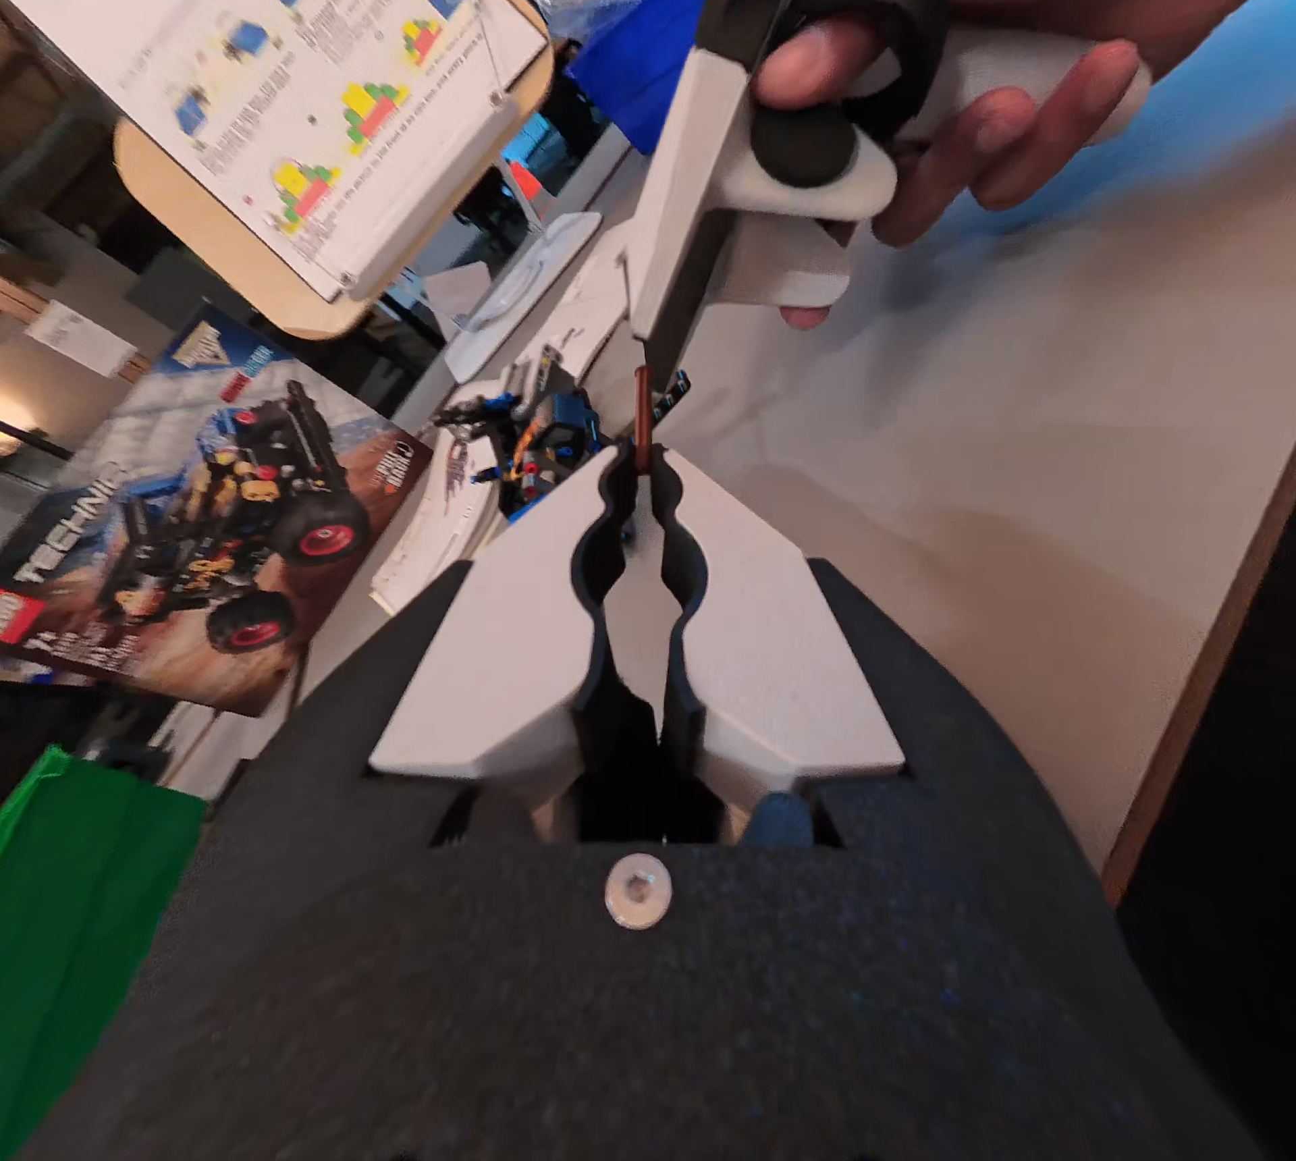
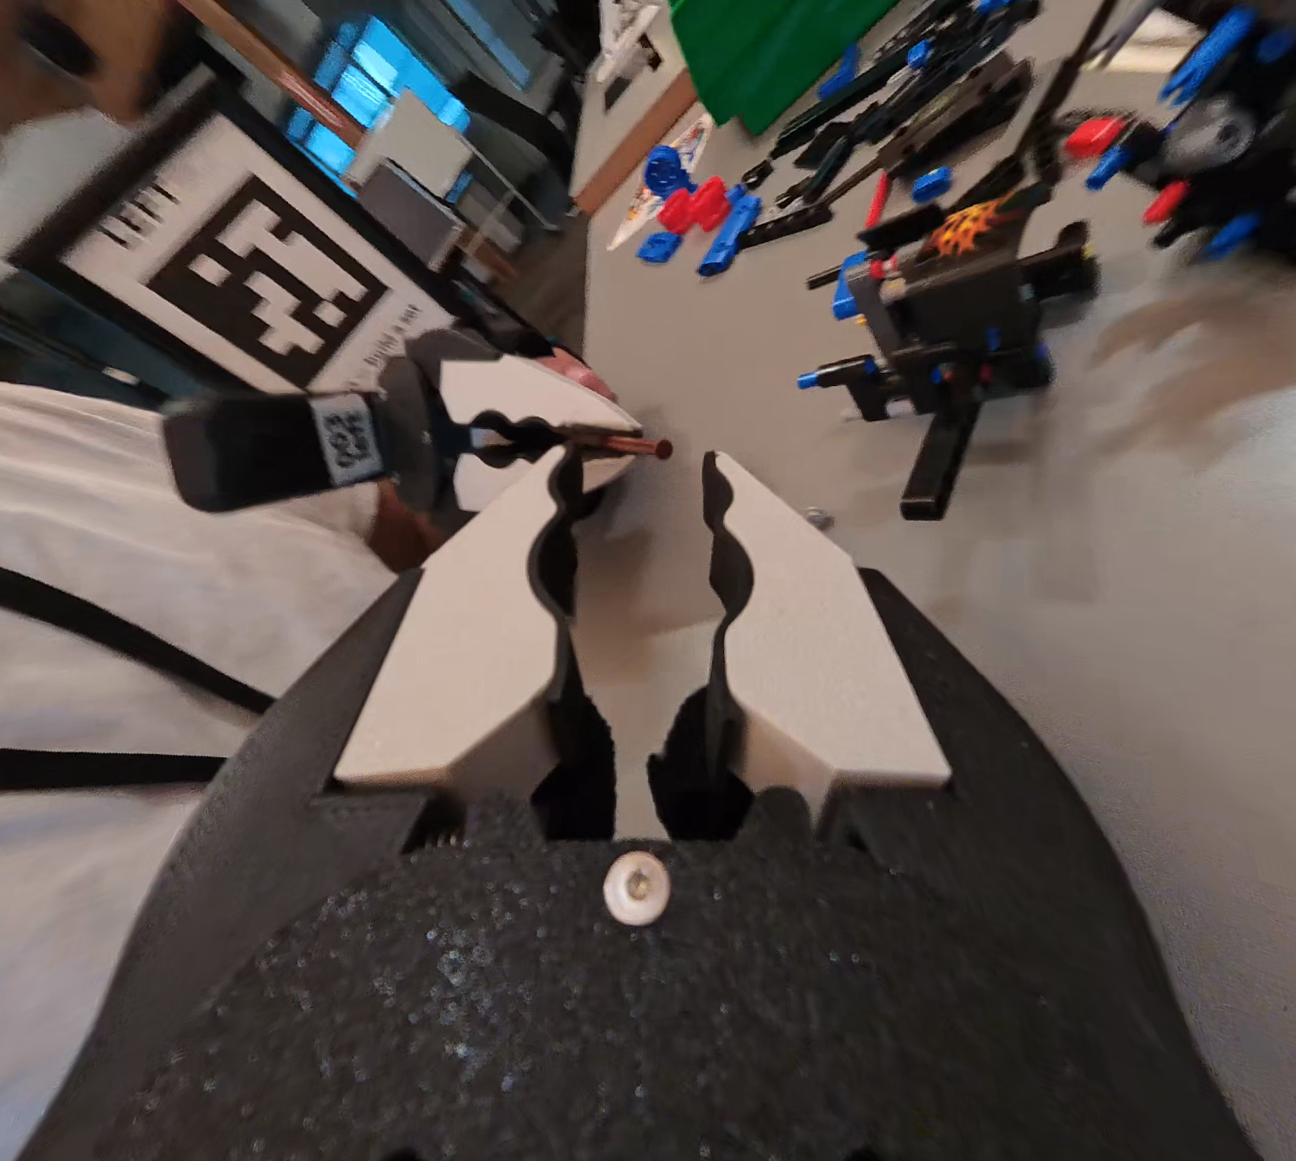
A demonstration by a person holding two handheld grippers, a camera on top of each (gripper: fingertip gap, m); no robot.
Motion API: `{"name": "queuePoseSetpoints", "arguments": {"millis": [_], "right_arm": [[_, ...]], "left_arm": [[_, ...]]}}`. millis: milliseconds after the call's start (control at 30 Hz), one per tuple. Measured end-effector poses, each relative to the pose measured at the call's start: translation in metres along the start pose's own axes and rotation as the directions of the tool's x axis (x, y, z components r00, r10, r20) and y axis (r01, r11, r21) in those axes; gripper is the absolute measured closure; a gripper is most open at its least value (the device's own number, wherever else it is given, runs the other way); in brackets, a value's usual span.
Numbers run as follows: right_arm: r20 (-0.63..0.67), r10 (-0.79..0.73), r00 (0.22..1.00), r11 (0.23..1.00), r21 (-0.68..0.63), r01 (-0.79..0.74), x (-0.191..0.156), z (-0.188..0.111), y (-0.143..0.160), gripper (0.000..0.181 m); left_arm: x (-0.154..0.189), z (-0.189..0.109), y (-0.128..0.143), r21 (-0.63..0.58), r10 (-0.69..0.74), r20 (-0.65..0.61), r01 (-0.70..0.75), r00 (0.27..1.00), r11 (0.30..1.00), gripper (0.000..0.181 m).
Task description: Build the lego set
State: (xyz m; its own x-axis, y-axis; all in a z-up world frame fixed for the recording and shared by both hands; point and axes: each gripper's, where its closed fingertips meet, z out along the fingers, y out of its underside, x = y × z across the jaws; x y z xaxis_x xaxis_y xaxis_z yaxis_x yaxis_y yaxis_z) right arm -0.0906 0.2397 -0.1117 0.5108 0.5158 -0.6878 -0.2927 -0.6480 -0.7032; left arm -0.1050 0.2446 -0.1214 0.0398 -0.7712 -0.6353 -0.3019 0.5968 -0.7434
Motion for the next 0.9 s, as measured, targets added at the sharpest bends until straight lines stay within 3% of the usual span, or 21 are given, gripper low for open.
{"name": "queuePoseSetpoints", "arguments": {"millis": [167,667,900], "right_arm": [[0.150,0.128,0.980,0.991,0.025,-0.134,-0.011,0.004,-0.002,0.167],[0.199,0.141,0.970,0.989,0.015,-0.147,-0.014,0.004,0.000,0.178],[0.139,0.087,0.986,0.996,-0.003,-0.088,-0.009,0.005,-0.004,0.179]], "left_arm": [[0.002,-0.004,-0.007,0.031,0.071,0.044,-0.072,0.997,0.997,0.180],[0.001,-0.005,-0.008,0.042,0.057,0.041,-0.059,0.997,0.997,0.180],[0.005,0.000,-0.005,0.028,-0.077,-0.062,0.078,0.995,0.997,0.175]]}}
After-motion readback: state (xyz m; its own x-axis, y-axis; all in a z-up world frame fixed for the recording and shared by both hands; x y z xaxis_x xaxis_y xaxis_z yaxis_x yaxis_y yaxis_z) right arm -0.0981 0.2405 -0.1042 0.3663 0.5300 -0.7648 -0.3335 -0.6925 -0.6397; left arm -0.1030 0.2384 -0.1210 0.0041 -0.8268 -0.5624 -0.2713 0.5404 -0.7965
